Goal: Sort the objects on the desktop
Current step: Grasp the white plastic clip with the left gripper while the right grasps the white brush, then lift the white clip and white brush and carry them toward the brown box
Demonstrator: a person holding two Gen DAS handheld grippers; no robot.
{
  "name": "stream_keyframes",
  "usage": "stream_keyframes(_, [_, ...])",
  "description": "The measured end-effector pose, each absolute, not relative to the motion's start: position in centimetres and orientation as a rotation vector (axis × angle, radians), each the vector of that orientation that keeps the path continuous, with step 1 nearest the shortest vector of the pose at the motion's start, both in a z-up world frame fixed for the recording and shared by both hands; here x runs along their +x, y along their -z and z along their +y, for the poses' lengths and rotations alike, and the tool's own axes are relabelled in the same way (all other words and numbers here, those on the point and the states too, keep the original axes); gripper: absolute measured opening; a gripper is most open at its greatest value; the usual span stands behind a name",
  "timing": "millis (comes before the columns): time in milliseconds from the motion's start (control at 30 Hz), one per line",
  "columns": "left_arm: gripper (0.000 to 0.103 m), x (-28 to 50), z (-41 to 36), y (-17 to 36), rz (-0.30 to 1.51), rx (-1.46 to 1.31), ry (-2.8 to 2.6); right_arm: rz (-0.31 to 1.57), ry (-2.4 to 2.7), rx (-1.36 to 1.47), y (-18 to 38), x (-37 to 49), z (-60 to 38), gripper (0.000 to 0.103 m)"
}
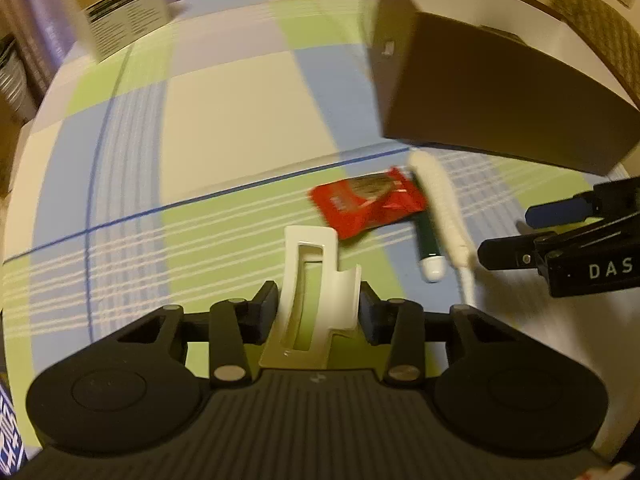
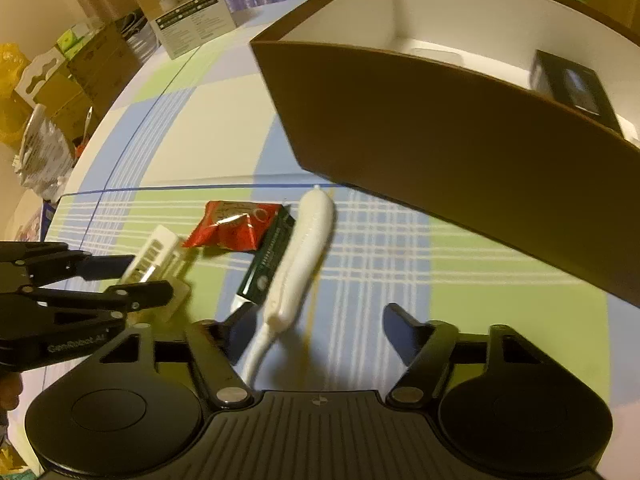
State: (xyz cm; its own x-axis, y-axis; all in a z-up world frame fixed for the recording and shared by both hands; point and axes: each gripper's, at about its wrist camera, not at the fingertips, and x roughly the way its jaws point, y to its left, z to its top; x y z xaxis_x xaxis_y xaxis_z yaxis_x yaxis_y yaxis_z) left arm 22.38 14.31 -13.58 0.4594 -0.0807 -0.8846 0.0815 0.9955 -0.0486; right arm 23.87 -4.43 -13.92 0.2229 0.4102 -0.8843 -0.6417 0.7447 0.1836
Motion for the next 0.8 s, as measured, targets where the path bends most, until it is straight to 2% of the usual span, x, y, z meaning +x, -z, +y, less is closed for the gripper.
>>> stream_keyframes(133, [0.036, 22.3, 15.9, 13.6, 1.093, -0.016, 0.047, 1.132, -0.756, -0.257, 14.7, 23.9, -3.1, 0.055])
stream_keyframes(200, [0.036, 22.3, 16.6, 13.5, 1.094, -0.026, 0.027, 1.125, -0.749, -0.292, 15.2, 23.9, -2.4, 0.046])
stream_keyframes(333, [0.036, 22.3, 17.1, 13.5, 1.095, -0.042, 0.014, 1.093, -0.776, -0.357, 15.4, 23.5, -1.8, 0.039])
stream_keyframes(467, [0.036, 22.5, 17.0, 13.8, 1.102, -0.046, 0.01, 1.077, -0.772, -0.398, 15.5, 23.6, -2.2, 0.022])
stream_keyframes(633, [0.035, 22.7, 16.9, 14.1, 1.106, -0.056, 0.011, 1.076, -0.753, -0.373, 15.4, 24.3, -3.6, 0.023])
stream_keyframes(800, [0.036, 23.1, 16.8, 14.3, 1.112, -0.063, 0.005, 1.038, -0.75, -0.37, 15.5, 24.5, -3.5, 0.029])
